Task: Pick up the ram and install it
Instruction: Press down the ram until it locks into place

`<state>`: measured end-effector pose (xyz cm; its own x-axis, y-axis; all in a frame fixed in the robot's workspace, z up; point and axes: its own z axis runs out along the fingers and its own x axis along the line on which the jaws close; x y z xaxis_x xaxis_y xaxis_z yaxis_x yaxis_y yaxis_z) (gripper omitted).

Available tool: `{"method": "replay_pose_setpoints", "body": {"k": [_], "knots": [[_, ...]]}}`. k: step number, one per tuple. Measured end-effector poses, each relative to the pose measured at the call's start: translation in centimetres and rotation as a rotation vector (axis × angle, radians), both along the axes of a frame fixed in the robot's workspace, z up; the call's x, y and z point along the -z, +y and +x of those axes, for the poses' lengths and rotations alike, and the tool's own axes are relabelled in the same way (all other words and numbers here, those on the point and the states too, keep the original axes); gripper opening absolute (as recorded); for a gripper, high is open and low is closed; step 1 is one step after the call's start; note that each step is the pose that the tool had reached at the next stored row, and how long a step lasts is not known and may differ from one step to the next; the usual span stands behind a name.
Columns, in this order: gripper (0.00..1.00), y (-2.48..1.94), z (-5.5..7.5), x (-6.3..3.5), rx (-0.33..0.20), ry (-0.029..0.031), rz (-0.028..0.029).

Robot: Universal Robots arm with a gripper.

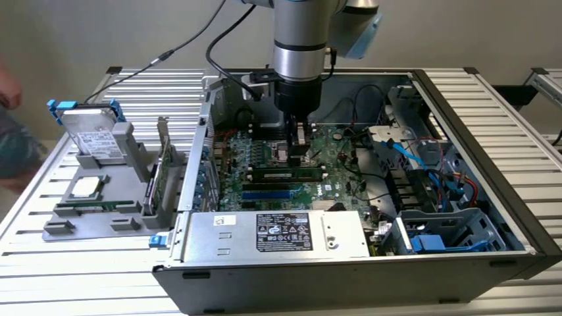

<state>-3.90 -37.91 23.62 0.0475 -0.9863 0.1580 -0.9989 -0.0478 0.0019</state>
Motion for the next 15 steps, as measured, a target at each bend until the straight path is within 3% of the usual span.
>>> {"method": "replay_pose_setpoints", "body": {"k": [5,10,15], "knots": [[0.10,-0.01,0.1,0.00,0.000,0.0001,-0.0002],[0.10,-0.48,1.1,0.02,0.000,0.0000,0.0007],[0.10,-0.62,2.4,0.02,0.000,0.0001,0.0006]]}}
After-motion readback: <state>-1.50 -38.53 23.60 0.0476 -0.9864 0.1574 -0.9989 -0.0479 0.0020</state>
